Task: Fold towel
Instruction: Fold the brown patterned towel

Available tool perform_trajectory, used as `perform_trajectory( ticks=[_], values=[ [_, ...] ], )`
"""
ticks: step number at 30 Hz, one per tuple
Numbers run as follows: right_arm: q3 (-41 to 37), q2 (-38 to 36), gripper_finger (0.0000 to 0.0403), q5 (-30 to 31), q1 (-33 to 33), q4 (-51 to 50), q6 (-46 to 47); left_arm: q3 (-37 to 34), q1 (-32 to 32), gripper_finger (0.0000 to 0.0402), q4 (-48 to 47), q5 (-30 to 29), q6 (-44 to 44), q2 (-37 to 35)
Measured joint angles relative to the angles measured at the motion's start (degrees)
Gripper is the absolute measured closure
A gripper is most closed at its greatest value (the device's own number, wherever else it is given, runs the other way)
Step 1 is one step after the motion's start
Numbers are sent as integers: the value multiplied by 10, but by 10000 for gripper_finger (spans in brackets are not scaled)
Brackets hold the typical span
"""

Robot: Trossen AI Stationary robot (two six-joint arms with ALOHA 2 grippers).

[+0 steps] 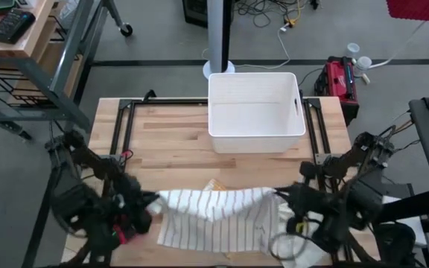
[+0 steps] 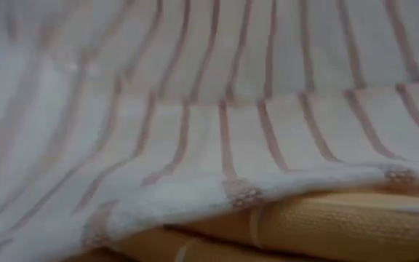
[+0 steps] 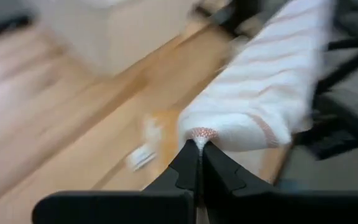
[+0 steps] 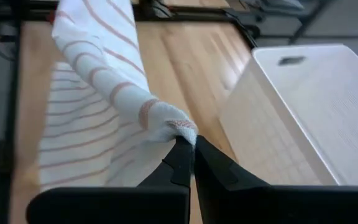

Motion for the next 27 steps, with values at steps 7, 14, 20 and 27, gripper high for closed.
perform_trajectory(
  ticks=[7, 14, 20, 27],
  values=[
    [-67, -12, 403, -50, -94, -1, -27, -196, 80, 401, 2, 69, -76, -105],
    [-167, -19, 403, -115, -211, -2, -65, -328, 148, 397, 24, 118, -76, -205],
    [-240, -30, 403, -141, -309, 13, -120, -398, 192, 378, 72, 114, -32, -258],
    [-296, -40, 348, -282, -400, 155, -273, -457, 245, 307, 119, 121, 27, -270]
  ],
)
